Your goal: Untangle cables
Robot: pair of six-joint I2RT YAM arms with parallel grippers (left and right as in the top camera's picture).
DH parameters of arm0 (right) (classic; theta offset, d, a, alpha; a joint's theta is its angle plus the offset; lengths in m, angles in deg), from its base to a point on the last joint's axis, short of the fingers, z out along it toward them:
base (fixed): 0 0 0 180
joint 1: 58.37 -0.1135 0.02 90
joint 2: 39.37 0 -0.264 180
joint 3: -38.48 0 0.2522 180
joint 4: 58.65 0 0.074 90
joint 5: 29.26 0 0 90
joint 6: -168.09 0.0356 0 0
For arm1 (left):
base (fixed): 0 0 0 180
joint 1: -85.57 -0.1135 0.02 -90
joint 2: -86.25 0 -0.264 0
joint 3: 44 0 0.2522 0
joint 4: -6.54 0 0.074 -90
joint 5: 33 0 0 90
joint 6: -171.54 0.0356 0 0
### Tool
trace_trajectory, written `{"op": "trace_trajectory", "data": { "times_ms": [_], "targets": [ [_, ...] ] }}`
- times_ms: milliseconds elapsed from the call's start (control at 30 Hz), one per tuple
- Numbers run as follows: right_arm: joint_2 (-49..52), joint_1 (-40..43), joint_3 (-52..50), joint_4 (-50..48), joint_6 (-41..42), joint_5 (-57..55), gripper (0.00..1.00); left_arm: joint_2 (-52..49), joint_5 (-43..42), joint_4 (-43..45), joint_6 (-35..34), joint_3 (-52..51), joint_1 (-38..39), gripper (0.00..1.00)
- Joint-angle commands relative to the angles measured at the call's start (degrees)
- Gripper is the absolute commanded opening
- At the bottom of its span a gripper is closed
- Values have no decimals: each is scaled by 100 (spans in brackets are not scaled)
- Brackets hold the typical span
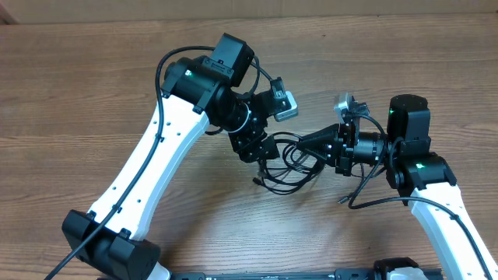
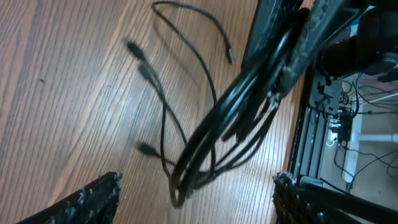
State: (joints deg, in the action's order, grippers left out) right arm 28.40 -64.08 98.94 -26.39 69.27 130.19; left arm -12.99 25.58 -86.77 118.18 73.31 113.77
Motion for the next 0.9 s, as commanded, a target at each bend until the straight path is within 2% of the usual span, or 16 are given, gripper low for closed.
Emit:
{"op": "trace_trajectory", "data": {
  "times_ms": [0,167,267,367,400,433,700,733,767,800,833,867],
  "targets": [
    [-79,4,57,-83,22,398,8,0,-166,2,299,74,33,80],
    [-79,4,57,-417,227,678,8,-2,-444,0,437,74,33,81],
    [-79,4,57,-498,323,702,8,-2,-750,-9,629,74,33,68],
    [-79,4,57,-501,323,719,7,-2,-787,-9,671,74,33,40],
    [-76,4,57,-501,321,719,8,-2,-785,-7,669,74,33,13],
    [-79,4,57,-503,321,719,8,-2,-785,-7,669,74,33,4],
    [-76,4,57,-518,348,719,9,-2,-785,17,667,74,33,4],
    [-76,4,57,-518,348,717,13,-2,-782,35,667,74,33,4],
    [-76,4,57,-518,365,717,22,-2,-785,55,664,74,33,4],
    [-76,4,57,-520,411,715,45,-2,-782,74,660,74,31,4],
    [-76,4,57,-520,413,713,92,-2,-782,79,660,74,26,4],
    [-76,4,57,-520,411,713,100,-2,-782,81,634,76,15,4]
  ]
}}
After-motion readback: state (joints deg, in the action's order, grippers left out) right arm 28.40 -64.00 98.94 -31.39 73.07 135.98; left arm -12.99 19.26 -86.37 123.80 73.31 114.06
